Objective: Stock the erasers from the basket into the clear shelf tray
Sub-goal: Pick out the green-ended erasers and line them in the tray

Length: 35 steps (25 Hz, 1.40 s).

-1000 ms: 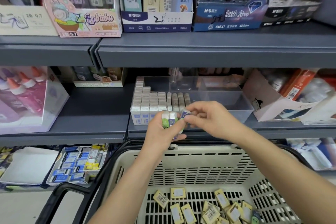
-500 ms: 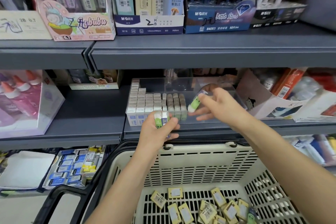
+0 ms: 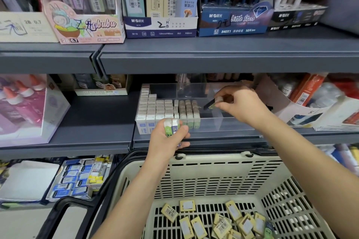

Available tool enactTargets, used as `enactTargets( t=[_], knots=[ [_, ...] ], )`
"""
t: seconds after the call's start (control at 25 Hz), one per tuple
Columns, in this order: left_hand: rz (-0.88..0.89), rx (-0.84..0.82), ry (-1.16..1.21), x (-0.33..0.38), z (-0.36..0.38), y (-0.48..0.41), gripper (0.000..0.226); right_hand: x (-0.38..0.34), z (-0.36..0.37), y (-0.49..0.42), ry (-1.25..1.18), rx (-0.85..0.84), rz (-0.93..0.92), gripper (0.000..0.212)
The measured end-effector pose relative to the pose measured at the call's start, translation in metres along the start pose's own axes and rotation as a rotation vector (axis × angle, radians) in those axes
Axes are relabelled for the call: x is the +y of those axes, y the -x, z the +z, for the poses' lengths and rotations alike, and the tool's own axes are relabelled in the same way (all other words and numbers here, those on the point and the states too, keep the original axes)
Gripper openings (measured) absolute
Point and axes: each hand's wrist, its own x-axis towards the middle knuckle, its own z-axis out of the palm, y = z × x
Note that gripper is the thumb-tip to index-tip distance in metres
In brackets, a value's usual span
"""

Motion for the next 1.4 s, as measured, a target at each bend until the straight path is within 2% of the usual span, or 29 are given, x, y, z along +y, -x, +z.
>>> enactTargets(
  t=[0.12,0.28,0.64,0.76,0.88,1.0,1.12,1.2,1.32,1.4],
  knots=[
    [0.007,0.003,-0.009,0.0,0.0,0.0,0.015,-0.004,0.007,-0.003,0.166,-0.146,-0.024,0.013],
    [0.018,-0.005,-0.013,0.0,-0.001,0.0,0.014,-0.006,0.023,-0.007,0.221,-0.271,-0.057,0.021],
    [0.026,-0.018,-0.041,-0.002,-0.001,0.0,0.016,-0.001,0.031,-0.007,0.212,-0.325,-0.065,0.028],
    [-0.017,-0.037,-0.026,-0.002,0.0,-0.002,0.017,-0.005,0.028,0.0,0.191,-0.217,-0.065,0.029],
    [-0.017,-0.079,-0.043,-0.002,0.001,-0.002,0.019,-0.015,0.028,0.012,0.024,-0.082,-0.144,0.027],
    [0.022,-0.168,-0.064,-0.002,0.0,0.001,0.015,-0.025,0.033,0.023,-0.168,-0.202,-0.193,0.029],
    [0.024,-0.245,-0.067,-0.003,0.0,0.003,0.016,-0.024,0.036,0.025,-0.193,-0.2,-0.209,0.02],
    [0.006,-0.264,-0.034,-0.004,0.001,0.004,0.016,-0.022,0.032,0.023,-0.261,-0.222,-0.191,0.014],
    [-0.006,-0.287,-0.027,-0.005,0.002,0.003,0.014,-0.02,0.025,0.023,-0.429,-0.351,-0.165,0.013],
    [-0.01,-0.255,-0.028,-0.005,0.003,0.003,0.014,-0.017,0.018,0.023,-0.504,-0.361,-0.16,0.006]
  ],
)
